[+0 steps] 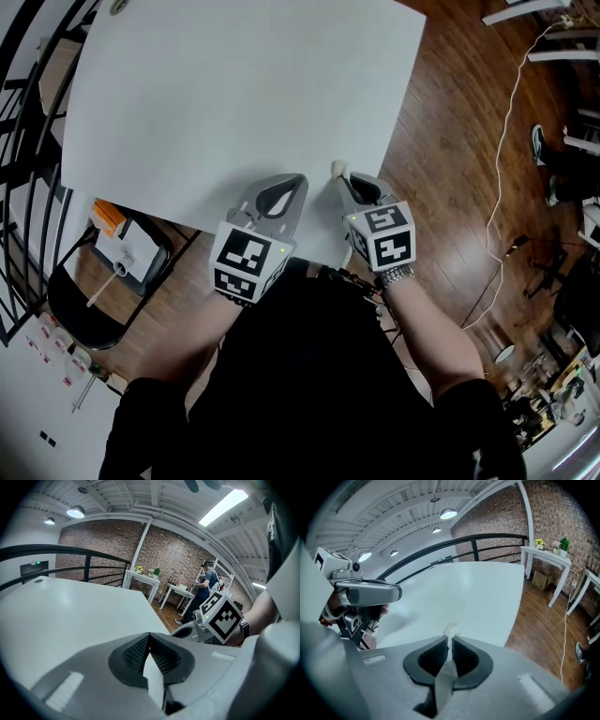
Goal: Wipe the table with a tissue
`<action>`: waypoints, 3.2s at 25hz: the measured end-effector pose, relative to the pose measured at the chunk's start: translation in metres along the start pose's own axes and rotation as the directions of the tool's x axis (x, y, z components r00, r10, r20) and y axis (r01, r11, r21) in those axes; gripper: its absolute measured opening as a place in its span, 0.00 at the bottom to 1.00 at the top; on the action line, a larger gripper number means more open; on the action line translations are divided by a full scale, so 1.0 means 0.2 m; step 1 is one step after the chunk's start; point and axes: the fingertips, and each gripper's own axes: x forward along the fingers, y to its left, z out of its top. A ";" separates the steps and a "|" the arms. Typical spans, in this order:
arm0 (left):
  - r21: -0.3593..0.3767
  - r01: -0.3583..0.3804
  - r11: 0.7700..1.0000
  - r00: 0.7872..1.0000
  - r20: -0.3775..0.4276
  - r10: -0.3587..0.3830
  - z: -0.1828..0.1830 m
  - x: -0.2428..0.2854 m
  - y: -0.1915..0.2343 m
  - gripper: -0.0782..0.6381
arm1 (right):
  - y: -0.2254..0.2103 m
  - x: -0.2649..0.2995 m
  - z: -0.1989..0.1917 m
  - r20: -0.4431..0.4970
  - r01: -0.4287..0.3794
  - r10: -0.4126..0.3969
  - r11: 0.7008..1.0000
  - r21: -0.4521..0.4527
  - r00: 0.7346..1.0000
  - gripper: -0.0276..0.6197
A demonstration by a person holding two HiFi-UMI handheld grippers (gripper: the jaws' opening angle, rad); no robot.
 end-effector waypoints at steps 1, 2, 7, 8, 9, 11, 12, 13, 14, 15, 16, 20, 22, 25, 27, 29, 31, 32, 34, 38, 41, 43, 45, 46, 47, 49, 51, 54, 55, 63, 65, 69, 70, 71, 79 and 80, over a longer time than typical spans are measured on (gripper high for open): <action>0.001 0.000 1.000 1.000 0.003 0.000 0.00 0.00 0.00 0.12 | 0.00 0.00 0.01 0.001 -0.001 0.001 1.000 0.003 1.000 0.06; 0.002 -0.001 1.000 1.000 0.004 0.000 0.01 0.00 0.01 0.12 | 0.00 0.01 0.01 0.002 -0.002 0.002 1.000 0.005 1.000 0.06; 0.002 -0.006 1.000 1.000 0.007 0.006 0.02 -0.01 0.03 0.12 | 0.00 0.02 0.05 0.009 0.005 -0.005 1.000 0.007 1.000 0.06; 0.002 -0.007 1.000 1.000 0.007 0.007 0.03 -0.02 0.03 0.12 | -0.01 0.03 0.06 0.016 0.009 -0.009 1.000 0.007 1.000 0.06; 0.002 -0.009 1.000 1.000 0.006 0.009 0.03 -0.02 0.03 0.12 | -0.02 0.04 0.08 0.024 0.014 -0.014 1.000 0.006 1.000 0.06; 0.002 -0.012 1.000 1.000 0.006 0.012 0.03 -0.03 0.03 0.12 | -0.05 0.06 0.13 0.037 0.023 -0.023 1.000 0.000 0.999 0.06; 0.002 -0.015 1.000 1.000 0.009 0.015 0.04 -0.04 0.04 0.12 | -0.07 0.07 0.15 0.041 0.028 -0.028 1.000 -0.004 0.999 0.06; 0.002 -0.017 1.000 1.000 0.013 0.017 0.04 -0.04 0.04 0.12 | -0.09 0.08 0.17 0.044 0.032 -0.032 0.999 -0.006 0.999 0.06; 0.002 -0.019 1.000 1.000 0.017 0.019 0.04 -0.05 0.05 0.12 | -0.10 0.09 0.19 0.047 0.038 -0.038 0.999 -0.005 0.998 0.06; 0.002 -0.022 1.000 1.000 0.019 0.022 0.04 -0.06 0.05 0.12 | -0.11 0.09 0.21 0.052 0.043 -0.043 0.999 -0.001 0.998 0.06; 0.001 -0.024 1.000 1.000 0.020 0.024 0.04 -0.06 0.06 0.12 | -0.12 0.08 0.23 0.059 0.048 -0.048 0.999 0.004 0.997 0.06; -0.005 -0.027 1.000 0.999 0.026 0.027 0.04 -0.08 0.08 0.12 | -0.14 0.05 0.27 0.081 0.063 -0.064 0.998 0.014 0.995 0.06; -0.006 -0.024 1.000 0.999 0.032 0.024 0.05 -0.08 0.09 0.12 | -0.13 0.03 0.27 0.082 0.069 -0.070 0.997 0.017 0.994 0.06; -0.001 -0.014 1.000 0.999 0.042 0.014 0.04 -0.10 0.08 0.12 | -0.12 -0.01 0.25 0.082 0.083 -0.084 0.996 0.022 0.993 0.06; 0.002 -0.008 1.000 0.999 0.048 0.008 0.06 -0.11 0.07 0.12 | -0.12 -0.04 0.24 0.085 0.090 -0.092 0.996 0.024 0.992 0.06; 0.006 -0.005 1.000 0.998 0.061 0.005 0.08 -0.11 0.06 0.12 | -0.12 -0.07 0.24 0.090 0.095 -0.097 0.995 0.024 0.991 0.06; 0.010 -0.003 1.000 0.997 0.074 0.002 0.09 -0.13 0.04 0.12 | -0.11 -0.10 0.24 0.095 0.101 -0.102 0.995 0.020 0.990 0.06; 0.013 -0.002 1.000 0.997 0.078 0.001 0.09 -0.14 0.03 0.12 | -0.10 -0.12 0.23 0.098 0.104 -0.106 0.994 0.017 0.990 0.06; 0.019 -0.002 1.000 0.996 0.090 0.000 0.10 -0.16 0.01 0.12 | -0.09 -0.15 0.23 0.110 0.109 -0.110 0.994 0.013 0.988 0.06; 0.037 -0.007 0.999 0.993 0.118 0.003 0.14 -0.18 -0.03 0.12 | -0.06 -0.22 0.23 0.140 0.102 -0.102 0.995 0.009 0.985 0.06; 0.044 -0.018 0.999 0.991 0.130 0.012 0.16 -0.21 -0.06 0.12 | -0.04 -0.28 0.23 0.157 0.092 -0.091 0.996 0.002 0.983 0.06; 0.050 -0.025 0.998 0.990 0.137 0.018 0.17 -0.23 -0.09 0.12 | -0.02 -0.32 0.23 0.170 0.082 -0.080 0.997 -0.003 0.982 0.06; 0.060 -0.041 0.997 0.989 0.148 0.031 0.18 -0.25 -0.11 0.12 | 0.01 -0.36 0.26 0.196 0.067 -0.062 0.998 -0.014 0.979 0.06; 0.063 -0.052 0.997 0.987 0.156 0.042 0.19 -0.26 -0.12 0.12 | 0.02 -0.38 0.27 0.214 0.056 -0.050 0.998 -0.023 0.975 0.06; 0.066 -0.064 0.996 0.985 0.164 0.053 0.19 -0.27 -0.12 0.12 | 0.04 -0.40 0.28 0.232 0.046 -0.037 0.998 -0.031 0.972 0.06; 0.067 -0.083 0.994 0.982 0.177 0.070 0.20 -0.30 -0.17 0.12 | 0.07 -0.47 0.30 0.262 0.024 -0.012 0.999 -0.044 0.965 0.06; 0.072 -0.098 0.993 0.979 0.188 0.083 0.22 -0.32 -0.24 0.12 | 0.09 -0.55 0.31 0.287 0.005 0.013 0.998 -0.060 0.958 0.06; 0.081 -0.129 0.988 0.971 0.211 0.110 0.25 -0.35 -0.31 0.12 | 0.12 -0.66 0.33 0.328 -0.020 0.049 0.996 -0.091 0.943 0.06; 0.080 -0.141 0.987 0.968 0.219 0.120 0.26 -0.36 -0.33 0.12 | 0.14 -0.70 0.33 0.339 -0.027 0.060 0.994 -0.102 0.939 0.06; 0.109 -0.203 0.973 0.941 0.296 0.163 0.32 -0.45 -0.55 0.12 | 0.26 -0.92 0.29 0.408 -0.067 0.144 0.978 -0.196 0.902 0.06; 0.116 -0.218 0.969 0.935 0.309 0.173 0.32 -0.48 -0.58 0.12 | 0.30 -0.95 0.28 0.418 -0.075 0.162 0.973 -0.216 0.894 0.06; 0.118 -0.245 0.962 0.924 0.329 0.195 0.33 -0.52 -0.63 0.12 | 0.35 -1.02 0.26 0.429 -0.087 0.191 0.964 -0.250 0.883 0.06; 0.118 -0.250 0.961 0.922 0.332 0.199 0.33 -0.53 -0.64 0.12 | 0.36 -1.04 0.25 0.431 -0.088 0.195 0.963 -0.256 0.881 0.06; 0.119 -0.253 0.960 0.920 0.335 0.201 0.33 -0.54 -0.65 0.12 | 0.37 -1.05 0.24 0.433 -0.089 0.199 0.961 -0.261 0.879 0.06; 0.119 -0.270 0.955 0.912 0.349 0.215 0.29 -0.58 -0.73 0.12 | 0.41 -1.13 0.19 0.448 -0.084 0.215 0.952 -0.294 0.868 0.06; 0.119 -0.271 0.955 0.911 0.351 0.215 0.28 -0.58 -0.74 0.12 | 0.41 -1.14 0.18 0.448 -0.082 0.214 0.952 -0.295 0.868 0.06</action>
